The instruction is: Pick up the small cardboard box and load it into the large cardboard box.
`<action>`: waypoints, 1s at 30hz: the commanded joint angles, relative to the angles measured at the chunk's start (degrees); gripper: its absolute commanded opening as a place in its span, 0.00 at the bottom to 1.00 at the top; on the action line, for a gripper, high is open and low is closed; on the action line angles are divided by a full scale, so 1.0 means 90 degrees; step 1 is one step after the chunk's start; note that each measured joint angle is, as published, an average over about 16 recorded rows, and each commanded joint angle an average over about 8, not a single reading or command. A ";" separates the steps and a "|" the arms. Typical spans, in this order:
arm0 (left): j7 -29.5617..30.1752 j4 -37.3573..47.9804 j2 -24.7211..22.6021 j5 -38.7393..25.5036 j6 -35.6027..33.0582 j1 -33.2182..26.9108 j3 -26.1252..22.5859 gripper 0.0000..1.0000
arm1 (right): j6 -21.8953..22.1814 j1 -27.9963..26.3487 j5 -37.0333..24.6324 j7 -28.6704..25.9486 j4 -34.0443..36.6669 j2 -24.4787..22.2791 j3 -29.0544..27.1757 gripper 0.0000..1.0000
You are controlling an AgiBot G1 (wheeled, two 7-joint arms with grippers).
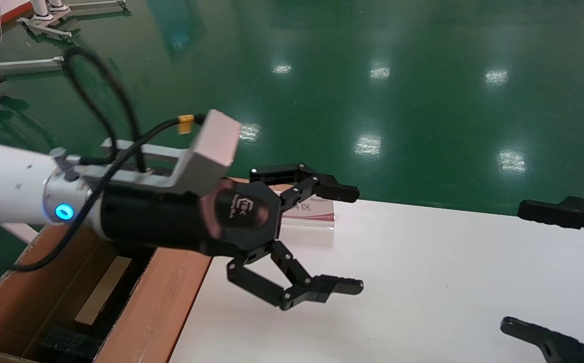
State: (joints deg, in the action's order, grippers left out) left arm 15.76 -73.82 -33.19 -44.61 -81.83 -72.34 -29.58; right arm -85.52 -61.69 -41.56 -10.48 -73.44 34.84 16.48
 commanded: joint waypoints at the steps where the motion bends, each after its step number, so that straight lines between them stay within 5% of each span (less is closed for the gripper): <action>1: -0.0176 0.0008 -0.0064 0.0097 -0.0136 0.0379 0.0477 1.00 | -0.0001 0.0001 -0.0002 -0.0002 -0.0001 0.0001 -0.0004 1.00; 8: -0.0549 0.0029 -0.0200 0.0301 -0.0423 0.1176 0.1479 1.00 | -0.0006 0.0004 -0.0011 -0.0010 -0.0005 0.0007 -0.0017 1.00; 30: -0.0569 0.0035 -0.0206 0.0322 -0.0438 0.1236 0.1556 1.00 | -0.0017 0.0013 -0.0033 -0.0030 -0.0013 0.0018 -0.0052 1.00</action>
State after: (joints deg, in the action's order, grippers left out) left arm 10.65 -73.50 -35.04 -41.73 -85.76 -61.31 -15.70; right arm -85.67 -61.57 -41.85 -10.74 -73.56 35.00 16.02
